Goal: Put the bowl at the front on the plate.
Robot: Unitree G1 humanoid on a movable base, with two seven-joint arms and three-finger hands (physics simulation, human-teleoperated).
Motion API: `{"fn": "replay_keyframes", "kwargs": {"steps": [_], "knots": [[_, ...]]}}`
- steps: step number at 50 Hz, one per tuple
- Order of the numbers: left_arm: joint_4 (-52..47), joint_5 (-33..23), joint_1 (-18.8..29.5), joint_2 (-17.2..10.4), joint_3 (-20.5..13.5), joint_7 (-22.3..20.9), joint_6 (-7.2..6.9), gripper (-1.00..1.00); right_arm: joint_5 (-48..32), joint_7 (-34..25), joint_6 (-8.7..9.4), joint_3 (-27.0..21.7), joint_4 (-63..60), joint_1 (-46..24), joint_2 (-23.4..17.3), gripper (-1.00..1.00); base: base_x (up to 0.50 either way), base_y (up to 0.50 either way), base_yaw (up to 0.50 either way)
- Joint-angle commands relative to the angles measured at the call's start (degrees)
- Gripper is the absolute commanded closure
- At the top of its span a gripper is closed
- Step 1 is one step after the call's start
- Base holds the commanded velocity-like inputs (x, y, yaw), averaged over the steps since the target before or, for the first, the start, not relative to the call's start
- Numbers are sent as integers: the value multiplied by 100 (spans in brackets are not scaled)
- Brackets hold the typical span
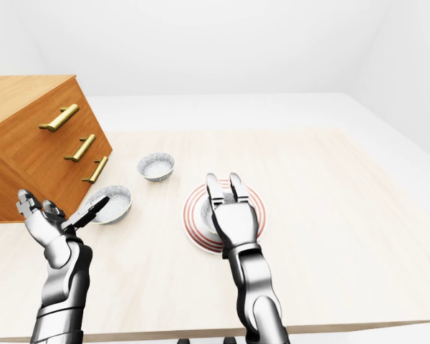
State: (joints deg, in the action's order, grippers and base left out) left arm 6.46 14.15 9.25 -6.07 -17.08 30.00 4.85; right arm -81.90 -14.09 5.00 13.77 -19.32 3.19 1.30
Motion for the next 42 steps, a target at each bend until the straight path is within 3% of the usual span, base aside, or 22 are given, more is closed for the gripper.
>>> {"fn": "replay_keyframes", "kwargs": {"steps": [1,14,15,17,19,23,29,35,42], "knots": [[7,1,-1,-1,1,0,7,-100,-445,-443,0,76,-667,-96,103,-100,0,0,0],[6,1,-1,-1,0,0,5,-100,-1066,-1211,0,24,-1281,-415,302,-100,0,0,0],[-99,0,-32,-2,5,0,-74,-100,-1113,-1275,0,25,-1329,-442,323,-100,0,0,0],[-112,-6,-34,5,-1,0,-87,-100,-1168,-1346,0,15,-1380,-479,348,-100,0,0,0],[-29,-25,-15,7,-1,0,-19,-100,-1233,-1454,0,7,-1439,-532,372,-100,0,0,0],[-147,-11,-44,6,-6,0,-122,-100,-1404,-1765,0,-70,-1709,-689,438,-100,0,0,0],[34,-5,19,-4,-2,0,-8,-100,-1928,-2591,0,-224,-2184,-1375,627,-100,0,0,0],[-58,8,-4,-8,1,0,-84,-100,-2460,-2591,0,-173,-2369,-2027,939,-100,0,0,0],[-12,5,12,-5,3,0,-45,-100,-2886,-2591,0,-295,-2562,-2821,1121,-100,0,0,0]]}}
